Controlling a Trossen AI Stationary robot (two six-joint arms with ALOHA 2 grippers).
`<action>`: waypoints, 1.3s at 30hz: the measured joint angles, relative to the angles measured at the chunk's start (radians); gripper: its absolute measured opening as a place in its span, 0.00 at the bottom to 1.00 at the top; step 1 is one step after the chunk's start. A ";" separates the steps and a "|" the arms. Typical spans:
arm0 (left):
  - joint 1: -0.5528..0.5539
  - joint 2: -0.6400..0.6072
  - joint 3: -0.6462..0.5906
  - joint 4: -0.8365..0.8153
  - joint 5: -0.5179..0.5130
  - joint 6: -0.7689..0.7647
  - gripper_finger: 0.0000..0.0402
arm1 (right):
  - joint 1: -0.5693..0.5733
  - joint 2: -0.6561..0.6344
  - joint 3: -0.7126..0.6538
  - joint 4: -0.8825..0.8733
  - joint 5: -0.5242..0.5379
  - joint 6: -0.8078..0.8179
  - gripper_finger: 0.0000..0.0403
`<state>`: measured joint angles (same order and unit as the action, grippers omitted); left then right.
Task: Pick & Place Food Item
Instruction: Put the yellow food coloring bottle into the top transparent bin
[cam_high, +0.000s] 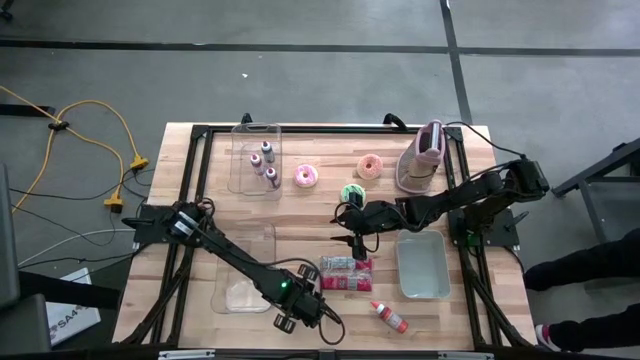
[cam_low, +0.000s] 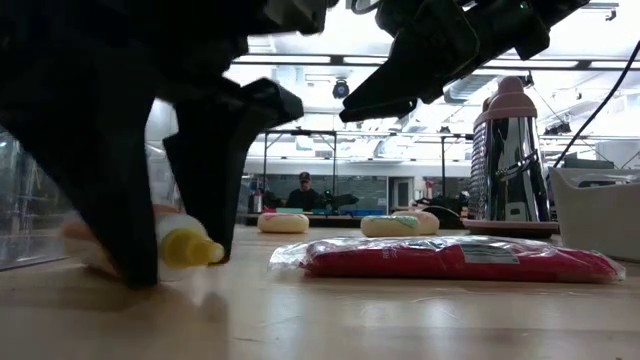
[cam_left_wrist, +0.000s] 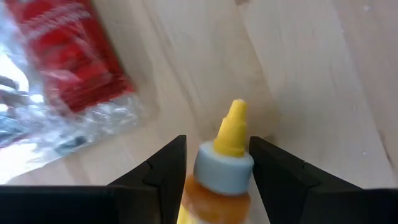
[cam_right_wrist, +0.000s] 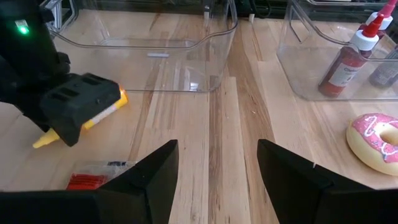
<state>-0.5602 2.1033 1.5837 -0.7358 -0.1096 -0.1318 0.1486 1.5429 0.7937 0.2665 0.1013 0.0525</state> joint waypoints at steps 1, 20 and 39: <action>0.000 0.004 0.000 0.003 0.010 0.000 0.41 | 0.000 0.000 0.000 0.000 0.000 0.000 0.51; 0.000 0.004 0.000 0.003 0.016 0.005 0.36 | 0.000 0.000 0.000 0.000 0.000 0.000 0.51; 0.000 0.002 -0.001 0.065 -0.023 0.128 0.29 | 0.000 0.000 0.000 0.000 0.000 0.000 0.51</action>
<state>-0.5602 2.1056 1.5829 -0.6708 -0.1322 -0.0035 0.1486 1.5429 0.7937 0.2661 0.1013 0.0521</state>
